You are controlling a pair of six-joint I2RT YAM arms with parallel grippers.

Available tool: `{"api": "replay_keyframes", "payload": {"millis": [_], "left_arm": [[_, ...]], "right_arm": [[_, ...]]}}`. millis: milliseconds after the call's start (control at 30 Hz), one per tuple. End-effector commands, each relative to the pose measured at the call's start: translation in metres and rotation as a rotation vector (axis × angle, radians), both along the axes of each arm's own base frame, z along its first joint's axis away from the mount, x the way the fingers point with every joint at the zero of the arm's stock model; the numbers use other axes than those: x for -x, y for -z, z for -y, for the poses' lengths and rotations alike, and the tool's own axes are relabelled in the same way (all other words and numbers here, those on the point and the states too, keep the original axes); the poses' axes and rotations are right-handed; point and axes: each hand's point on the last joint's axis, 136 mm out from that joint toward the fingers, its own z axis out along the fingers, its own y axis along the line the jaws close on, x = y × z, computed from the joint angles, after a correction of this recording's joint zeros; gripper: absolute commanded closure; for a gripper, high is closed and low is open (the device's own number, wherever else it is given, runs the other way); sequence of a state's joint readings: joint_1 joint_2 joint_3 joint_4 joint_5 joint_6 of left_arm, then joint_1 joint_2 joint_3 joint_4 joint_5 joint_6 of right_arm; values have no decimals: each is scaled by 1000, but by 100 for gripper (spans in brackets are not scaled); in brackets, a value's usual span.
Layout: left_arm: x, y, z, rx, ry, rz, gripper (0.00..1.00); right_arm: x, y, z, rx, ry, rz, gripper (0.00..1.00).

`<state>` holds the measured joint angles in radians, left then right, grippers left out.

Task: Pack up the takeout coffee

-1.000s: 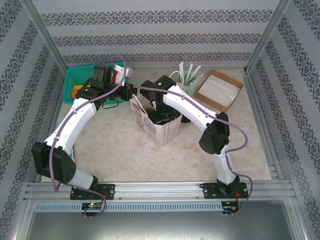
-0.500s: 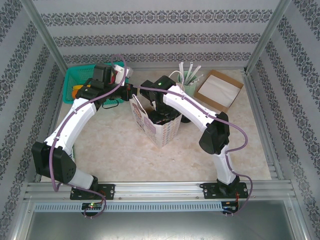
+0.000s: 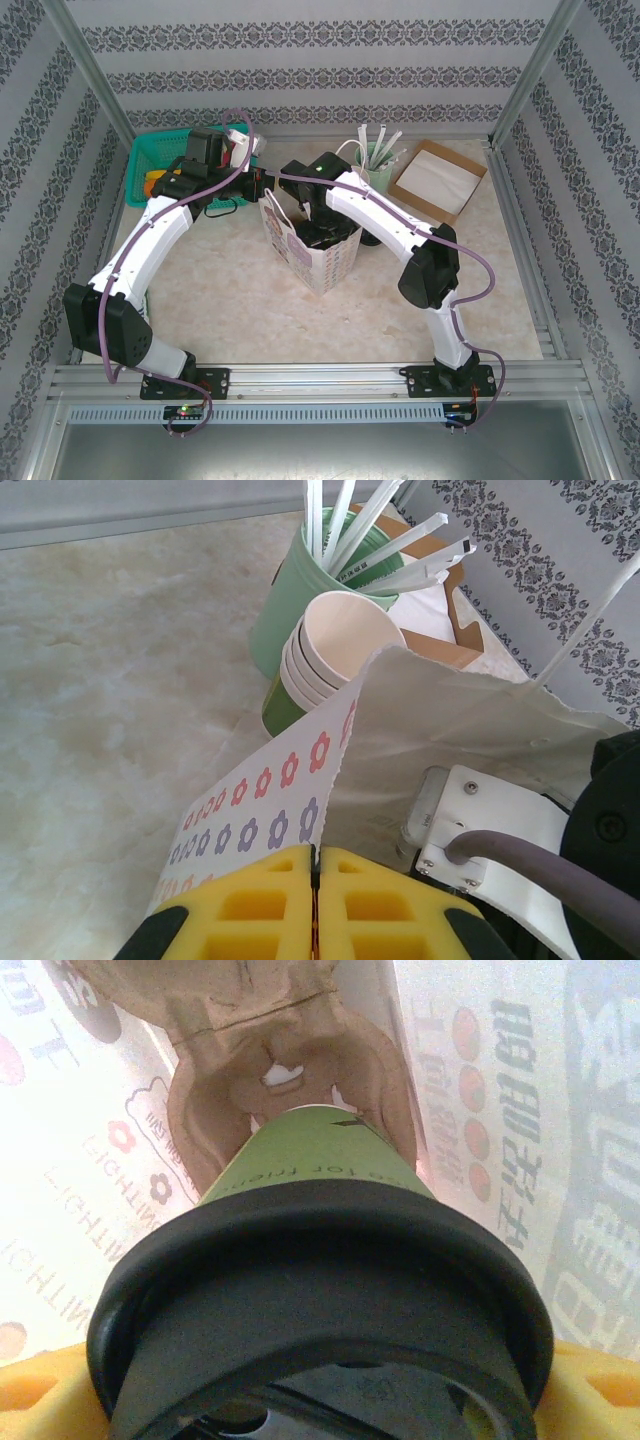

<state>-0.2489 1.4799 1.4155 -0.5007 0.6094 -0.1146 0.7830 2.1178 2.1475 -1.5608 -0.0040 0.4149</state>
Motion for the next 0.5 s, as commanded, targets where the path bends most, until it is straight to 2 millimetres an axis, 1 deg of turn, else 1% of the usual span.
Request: {"api": "replay_keyframes", "payload": {"millis": [0, 133, 267, 467], "left_arm": [[4, -12, 6, 10, 34, 49, 92], [5, -12, 7, 15, 41, 46, 92], [6, -12, 8, 16, 45, 48, 92], [5, -11, 7, 14, 44, 47, 92]], "right_arm": [[-7, -6, 6, -5, 0, 43, 41], [-11, -8, 5, -19, 9, 66, 41], [-14, -8, 8, -10, 21, 88, 41], [-13, -7, 9, -18, 31, 89, 41]]}}
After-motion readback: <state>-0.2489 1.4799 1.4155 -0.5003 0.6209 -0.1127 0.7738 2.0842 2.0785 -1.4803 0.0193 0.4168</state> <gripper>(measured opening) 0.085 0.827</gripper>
